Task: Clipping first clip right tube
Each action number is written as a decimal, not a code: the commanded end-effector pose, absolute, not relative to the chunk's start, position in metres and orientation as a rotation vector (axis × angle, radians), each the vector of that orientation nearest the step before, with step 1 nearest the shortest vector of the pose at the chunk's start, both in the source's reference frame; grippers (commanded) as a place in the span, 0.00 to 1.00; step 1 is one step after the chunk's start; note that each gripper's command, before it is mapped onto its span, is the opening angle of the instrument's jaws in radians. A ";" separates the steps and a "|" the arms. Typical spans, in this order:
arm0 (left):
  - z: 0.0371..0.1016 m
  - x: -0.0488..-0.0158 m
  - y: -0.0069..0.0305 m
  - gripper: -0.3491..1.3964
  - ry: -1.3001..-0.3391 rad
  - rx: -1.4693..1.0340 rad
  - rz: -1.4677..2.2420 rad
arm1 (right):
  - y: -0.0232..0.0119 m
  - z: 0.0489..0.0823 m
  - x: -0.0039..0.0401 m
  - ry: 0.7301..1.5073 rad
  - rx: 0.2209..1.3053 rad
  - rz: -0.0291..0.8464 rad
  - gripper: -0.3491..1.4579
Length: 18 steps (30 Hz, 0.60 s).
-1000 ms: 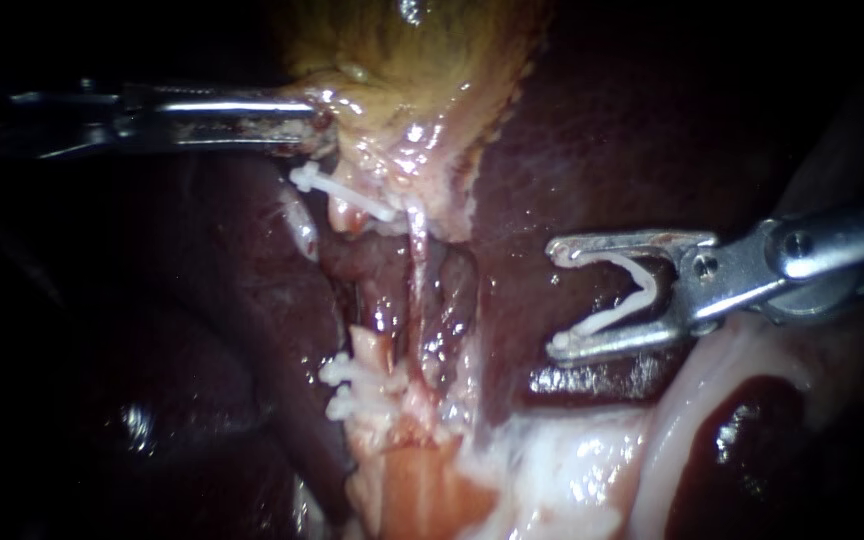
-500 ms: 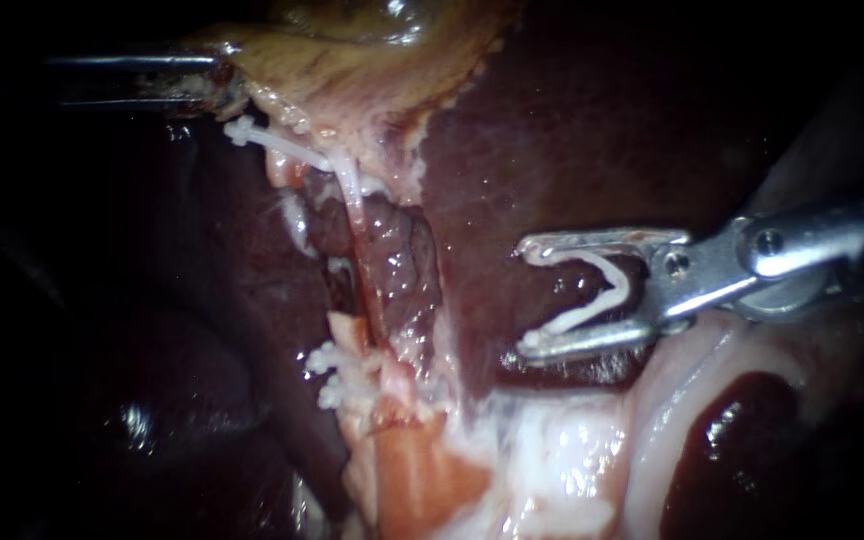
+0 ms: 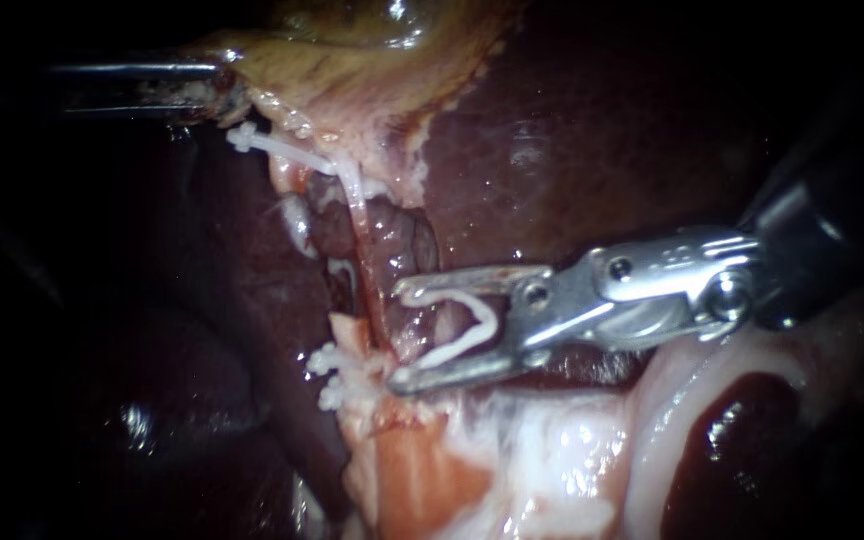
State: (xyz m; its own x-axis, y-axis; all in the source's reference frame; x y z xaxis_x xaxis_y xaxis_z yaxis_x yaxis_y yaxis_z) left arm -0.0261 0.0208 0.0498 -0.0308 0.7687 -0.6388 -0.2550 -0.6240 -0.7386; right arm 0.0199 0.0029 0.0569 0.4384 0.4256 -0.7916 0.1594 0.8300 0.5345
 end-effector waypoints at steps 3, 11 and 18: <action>0.0497 -0.0261 0.0208 0.00 -0.560 -1.502 1.751 | 0.0022 0.0574 0.0214 1.155 0.652 0.194 0.47; 0.0498 -0.0262 0.0207 0.00 -0.559 -1.502 1.751 | 0.0005 0.0554 0.0218 1.243 0.790 0.187 0.47; 0.0498 -0.0261 0.0207 0.00 -0.559 -1.503 1.751 | -0.0007 0.0536 0.0215 1.267 0.899 0.170 0.45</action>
